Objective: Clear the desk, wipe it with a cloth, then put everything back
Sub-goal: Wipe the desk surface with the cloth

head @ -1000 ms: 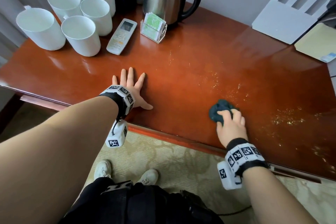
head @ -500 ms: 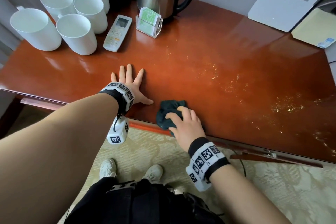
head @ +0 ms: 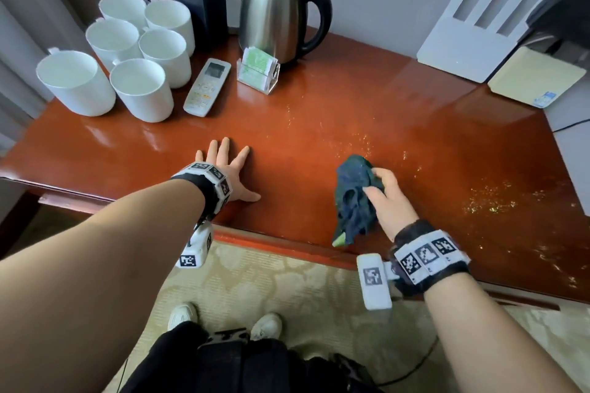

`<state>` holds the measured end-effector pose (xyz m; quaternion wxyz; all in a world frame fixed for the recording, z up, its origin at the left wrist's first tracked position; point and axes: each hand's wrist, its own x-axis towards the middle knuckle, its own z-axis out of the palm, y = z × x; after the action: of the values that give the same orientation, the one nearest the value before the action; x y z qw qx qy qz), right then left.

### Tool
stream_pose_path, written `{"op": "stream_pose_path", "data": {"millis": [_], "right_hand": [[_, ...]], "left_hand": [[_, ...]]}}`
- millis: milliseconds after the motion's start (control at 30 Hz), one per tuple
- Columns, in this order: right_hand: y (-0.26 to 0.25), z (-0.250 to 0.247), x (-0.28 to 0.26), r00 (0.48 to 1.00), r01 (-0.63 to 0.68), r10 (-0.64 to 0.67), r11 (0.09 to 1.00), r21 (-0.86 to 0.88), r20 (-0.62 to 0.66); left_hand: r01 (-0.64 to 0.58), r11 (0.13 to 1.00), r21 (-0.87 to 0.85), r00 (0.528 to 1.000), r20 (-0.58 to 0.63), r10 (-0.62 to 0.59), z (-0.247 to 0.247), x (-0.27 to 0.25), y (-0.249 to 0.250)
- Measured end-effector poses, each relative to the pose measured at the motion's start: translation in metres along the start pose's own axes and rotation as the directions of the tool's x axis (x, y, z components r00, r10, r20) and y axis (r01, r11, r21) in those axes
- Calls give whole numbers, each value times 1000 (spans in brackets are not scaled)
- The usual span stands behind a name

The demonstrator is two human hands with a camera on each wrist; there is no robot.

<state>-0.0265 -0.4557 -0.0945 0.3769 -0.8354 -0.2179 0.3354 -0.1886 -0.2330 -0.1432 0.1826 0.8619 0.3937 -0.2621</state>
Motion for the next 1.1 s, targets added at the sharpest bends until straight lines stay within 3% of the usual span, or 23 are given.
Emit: {"op": "stream_pose_path", "data": {"millis": [33, 67, 200, 267, 333, 400, 500, 600, 667, 767, 833, 900, 1033, 1100], "right_hand": [[-7, 1, 11, 1000, -15, 14, 994, 107, 9], [-11, 3, 21, 1000, -22, 22, 997, 69, 8], [-20, 13, 50, 991, -92, 47, 912, -399, -122], [-24, 29, 51, 1000, -27, 30, 873, -487, -3], [-21, 52, 53, 993, 12, 67, 753, -658, 96], [-21, 66, 58, 998, 23, 26, 644, -765, 52], [-35, 68, 71, 996, 80, -77, 727, -682, 35], [-61, 72, 88, 968, 235, -244, 768, -595, 67], [-79, 88, 98, 937, 337, -320, 724, -601, 140], [-87, 119, 110, 912, 410, -245, 578, -706, 329], [-81, 125, 118, 922, 387, -239, 537, -750, 305], [-75, 113, 123, 952, 299, -235, 581, -757, 195], [-62, 64, 132, 999, 15, -45, 640, -768, -18], [-65, 47, 134, 1000, -25, 4, 678, -734, -31]], "left_hand": [[-2, 1000, -12, 1000, -13, 1, -3, 0, 0], [-3, 1000, -23, 1000, -28, 2, -6, 1, 0], [-22, 1000, 19, 995, -96, 24, -19, 2, -1], [-48, 997, 62, 995, -87, 53, -24, 7, 0], [-74, 994, 85, 994, -78, 81, -29, 16, 2], [-103, 990, 97, 992, -69, 110, -34, 28, 4], [-112, 988, 106, 993, -15, 114, -42, 44, 1], [-144, 983, 117, 989, 27, 142, -42, 53, -8], [-170, 977, 129, 985, 41, 166, -39, 56, -12], [-193, 973, 129, 981, 48, 188, -39, 59, -16], [-193, 972, 133, 981, 53, 187, -38, 60, -16], [-195, 971, 142, 980, 56, 189, -40, 61, -17], [-190, 970, 150, 981, 71, 181, -43, 58, -14], [-174, 973, 154, 984, 52, 168, -49, 61, -9]]}}
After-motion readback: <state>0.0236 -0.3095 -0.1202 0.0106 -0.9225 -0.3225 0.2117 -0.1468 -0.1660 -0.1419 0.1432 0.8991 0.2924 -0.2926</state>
